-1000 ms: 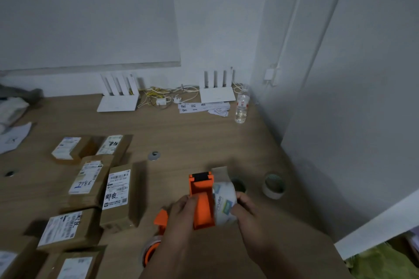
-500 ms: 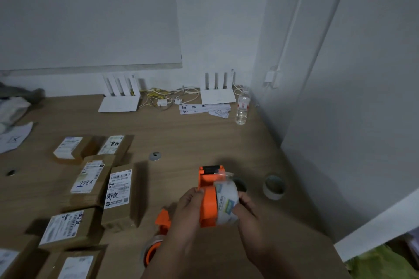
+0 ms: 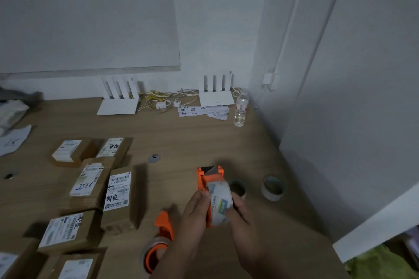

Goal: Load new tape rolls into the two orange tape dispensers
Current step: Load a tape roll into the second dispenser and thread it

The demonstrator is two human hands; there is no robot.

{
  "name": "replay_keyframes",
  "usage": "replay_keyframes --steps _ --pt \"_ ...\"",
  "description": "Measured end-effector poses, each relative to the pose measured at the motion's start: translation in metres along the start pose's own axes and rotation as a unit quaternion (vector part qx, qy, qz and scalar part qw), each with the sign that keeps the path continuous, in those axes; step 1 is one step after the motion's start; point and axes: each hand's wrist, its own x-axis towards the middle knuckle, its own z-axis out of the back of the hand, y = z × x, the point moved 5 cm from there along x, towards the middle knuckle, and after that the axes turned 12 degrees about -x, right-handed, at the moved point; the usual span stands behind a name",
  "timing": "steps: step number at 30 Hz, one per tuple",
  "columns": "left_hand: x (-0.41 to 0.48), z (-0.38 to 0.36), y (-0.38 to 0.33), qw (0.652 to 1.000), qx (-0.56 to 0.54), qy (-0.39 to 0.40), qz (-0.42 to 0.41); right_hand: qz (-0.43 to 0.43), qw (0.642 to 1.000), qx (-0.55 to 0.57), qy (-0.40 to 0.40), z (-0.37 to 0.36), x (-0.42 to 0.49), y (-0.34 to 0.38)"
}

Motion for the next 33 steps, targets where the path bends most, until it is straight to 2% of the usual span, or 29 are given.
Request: replay_keyframes --steps 2,5,7,10,11,13,15,17,19,21,24,28,33 --pt "-0.004 -0.005 0.0 0.999 0.022 0.031 -0.011 0.007 0.999 -0.046 -0.006 -0.004 -0.001 -0.002" --pt "-0.004 -0.005 0.003 0.997 0.058 0.031 -0.036 0.02 0.993 -0.118 -0.005 -0.008 -0.002 -0.006" --pt "-0.003 -0.004 0.003 0.996 0.067 0.033 -0.041 0.011 0.994 -0.103 0.024 -0.007 -0.007 -0.007" --pt "-0.003 -0.001 0.002 0.994 0.095 0.032 -0.054 -0.065 0.993 -0.038 0.087 -0.005 -0.009 -0.015" --pt "-0.003 0.001 0.002 0.992 0.104 0.03 -0.059 -0.077 0.993 -0.052 0.069 -0.001 -0.005 -0.018" --pt "-0.006 0.0 0.001 0.99 0.114 0.034 -0.07 -0.051 0.987 -0.15 0.028 0.004 0.009 -0.01" --pt "-0.01 -0.001 -0.001 0.991 0.107 0.043 -0.072 -0.049 0.985 -0.166 0.01 0.006 0.018 0.009" --pt "-0.014 -0.001 0.0 0.991 0.103 0.057 -0.071 -0.071 0.988 -0.127 0.043 0.001 0.032 0.018" --pt "-0.018 -0.001 0.0 0.988 0.119 0.069 -0.076 -0.143 0.988 -0.02 0.055 0.003 0.042 0.016" --pt "-0.021 -0.001 0.0 0.985 0.129 0.075 -0.089 -0.16 0.984 -0.005 0.076 0.001 0.045 0.022" --pt "-0.023 0.001 0.003 0.985 0.13 0.075 -0.088 -0.133 0.988 -0.025 0.077 -0.006 0.046 0.028" --pt "-0.025 0.009 0.007 0.985 0.127 0.067 -0.097 -0.099 0.99 -0.104 -0.005 -0.008 0.049 0.023" --pt "-0.021 0.016 0.016 0.987 0.122 0.045 -0.094 -0.035 0.984 -0.171 -0.016 -0.009 0.042 0.025"
